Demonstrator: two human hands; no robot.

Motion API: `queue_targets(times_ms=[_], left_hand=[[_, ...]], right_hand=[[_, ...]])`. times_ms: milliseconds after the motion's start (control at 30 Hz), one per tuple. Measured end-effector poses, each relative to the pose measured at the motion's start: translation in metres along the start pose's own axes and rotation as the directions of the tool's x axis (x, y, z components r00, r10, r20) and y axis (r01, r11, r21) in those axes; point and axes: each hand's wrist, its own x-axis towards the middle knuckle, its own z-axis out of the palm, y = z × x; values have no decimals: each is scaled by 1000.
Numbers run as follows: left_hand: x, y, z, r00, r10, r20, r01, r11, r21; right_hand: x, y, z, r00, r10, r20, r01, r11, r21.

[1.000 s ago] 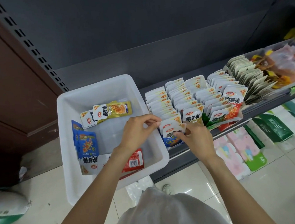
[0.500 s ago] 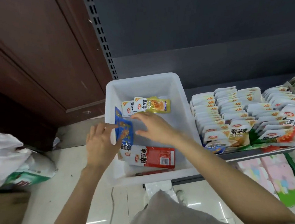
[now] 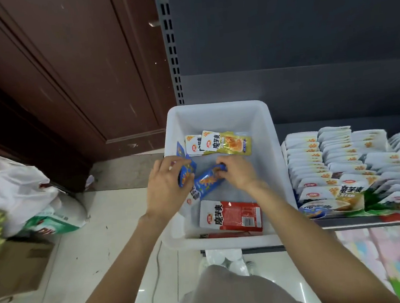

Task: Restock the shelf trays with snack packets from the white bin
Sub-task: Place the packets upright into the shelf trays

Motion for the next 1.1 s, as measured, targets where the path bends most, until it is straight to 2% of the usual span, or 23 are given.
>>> queue_targets(times_ms=[67, 100, 167, 200, 267, 300, 333, 367, 400, 433, 467, 533, 567, 700, 767, 867, 933, 1000, 1100], left_hand=[[1, 12, 0, 984, -176, -17, 162, 935, -317], [2, 22, 0, 956, -292, 3, 258, 838, -480], [3, 45, 0, 867, -485, 116, 407, 554, -726], [5, 56, 2, 820, -533, 208, 458, 393, -798], [9, 75, 5, 761, -472, 445, 546, 96, -832], [11, 83, 7, 752, -397, 527, 576, 7, -817], [12, 91, 8, 756, -332, 564, 585, -42, -810], [13, 98, 9, 774, -303, 557, 569, -53, -820], [14, 105, 9, 801, -300, 519, 535, -32, -844], [15, 112, 8, 834, -300, 463, 495, 34, -868], [16, 118, 7, 865, -283, 414, 460, 119, -880], [17, 129, 5, 912, -202, 356, 403, 290, -868], [18, 135, 4, 929, -139, 342, 369, 364, -855], [11, 175, -2, 937, 190, 293, 130, 588, -799], [8, 196, 2, 923, 290, 254, 20, 623, -782], [7, 211, 16, 876, 426, 228, -129, 661, -739], [8, 204, 29, 845, 492, 208, -277, 736, -617], [10, 190, 43, 819, 546, 180, -425, 786, -450], [8, 177, 58, 789, 580, 204, -510, 803, -310]], right_hand=[[-27, 4, -22, 975, 51, -216, -57, 998, -23], [-41, 6, -31, 944, 58, -324, -59, 998, 8], [-66, 8, -42, 882, 167, -440, -48, 962, 270], [-77, 7, -47, 870, 251, -425, -25, 883, 469], [-94, 3, -53, 877, 365, -311, 22, 617, 786], [-102, 0, -56, 889, 386, -247, 22, 503, 864], [-108, -1, -58, 901, 385, -199, 16, 430, 903], [-115, -2, -59, 912, 374, -169, 5, 401, 916], [-122, -2, -60, 917, 363, -166, 5, 405, 915], [-129, 0, -59, 912, 361, -194, 4, 465, 885], [-136, 5, -58, 900, 352, -257, -2, 592, 806], [-151, 14, -64, 876, 269, -400, -27, 856, 516], [-160, 17, -72, 857, 225, -464, -6, 904, 428], [-194, 21, -108, 775, 257, -577, 116, 839, 531], [-209, 36, -118, 738, 302, -604, 129, 815, 565], [-228, 67, -120, 726, 361, -585, 48, 823, 567], [-241, 92, -112, 714, 424, -557, -77, 838, 540], [-251, 110, -103, 686, 526, -503, -114, 760, 640], [-254, 111, -94, 709, 572, -412, 11, 575, 818]])
